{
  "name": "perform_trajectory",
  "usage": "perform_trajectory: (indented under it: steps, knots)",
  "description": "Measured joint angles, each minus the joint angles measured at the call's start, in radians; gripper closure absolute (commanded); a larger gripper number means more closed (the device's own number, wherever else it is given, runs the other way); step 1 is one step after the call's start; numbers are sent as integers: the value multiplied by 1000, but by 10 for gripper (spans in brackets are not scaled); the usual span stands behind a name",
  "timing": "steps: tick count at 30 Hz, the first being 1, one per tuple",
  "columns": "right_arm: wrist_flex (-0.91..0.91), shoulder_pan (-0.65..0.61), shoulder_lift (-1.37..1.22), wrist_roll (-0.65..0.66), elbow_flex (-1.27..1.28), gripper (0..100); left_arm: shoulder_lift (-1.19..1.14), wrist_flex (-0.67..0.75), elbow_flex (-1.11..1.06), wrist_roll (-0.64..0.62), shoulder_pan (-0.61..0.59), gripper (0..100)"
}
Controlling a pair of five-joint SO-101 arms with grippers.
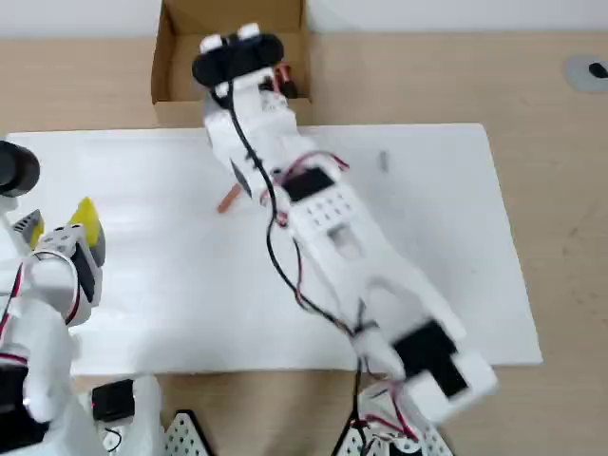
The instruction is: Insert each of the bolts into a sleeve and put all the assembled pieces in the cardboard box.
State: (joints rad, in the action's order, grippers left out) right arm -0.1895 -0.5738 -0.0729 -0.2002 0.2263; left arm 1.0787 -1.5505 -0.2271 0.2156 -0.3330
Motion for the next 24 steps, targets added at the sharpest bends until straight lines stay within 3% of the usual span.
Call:
perform_trajectory:
  steps: [14,24]
  knots:
    - [-3,170,-712,0,-784,989,-5,0,0,0,0,822]
    - [-9,190,-1203,2,-1335,989,-3,0,-94,0,0,822]
